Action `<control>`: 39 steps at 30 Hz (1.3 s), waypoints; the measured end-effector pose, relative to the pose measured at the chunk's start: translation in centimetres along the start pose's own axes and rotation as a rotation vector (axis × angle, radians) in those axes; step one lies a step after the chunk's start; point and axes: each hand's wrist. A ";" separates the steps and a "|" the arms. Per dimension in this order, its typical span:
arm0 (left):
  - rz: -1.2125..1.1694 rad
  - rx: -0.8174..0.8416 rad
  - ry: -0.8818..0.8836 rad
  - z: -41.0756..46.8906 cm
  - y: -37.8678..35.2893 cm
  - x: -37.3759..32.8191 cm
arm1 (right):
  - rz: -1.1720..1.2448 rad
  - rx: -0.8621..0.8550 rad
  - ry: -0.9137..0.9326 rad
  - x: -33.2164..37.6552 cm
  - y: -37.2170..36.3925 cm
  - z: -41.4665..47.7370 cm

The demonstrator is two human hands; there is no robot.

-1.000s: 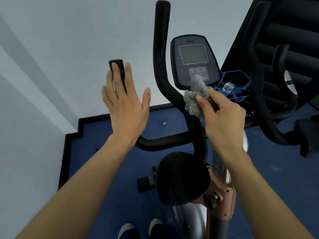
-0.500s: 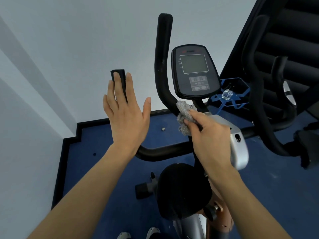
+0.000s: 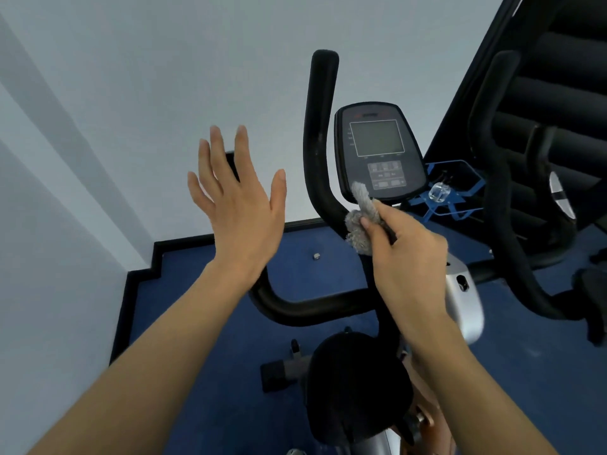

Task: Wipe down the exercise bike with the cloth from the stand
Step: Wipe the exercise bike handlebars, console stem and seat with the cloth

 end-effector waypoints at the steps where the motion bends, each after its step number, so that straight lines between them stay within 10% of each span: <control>1: -0.001 -0.001 -0.007 0.9 -0.1 0.0 | 0.024 -0.018 0.023 0.4 -0.2 0.5; 29: 0.071 -0.035 -0.078 2.7 -2.4 0.7 | -0.068 0.037 0.179 0.8 -2.4 0.4; 39: 0.183 -0.108 -0.168 4.8 -2.0 0.4 | 0.319 -0.124 -0.147 2.7 -2.2 5.5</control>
Point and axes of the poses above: each hand's wrist, its own z-axis towards the middle knuckle, its own y-axis out of the back of the hand, x = y × z, and after that the axes turned 8 degrees about z, right-handed
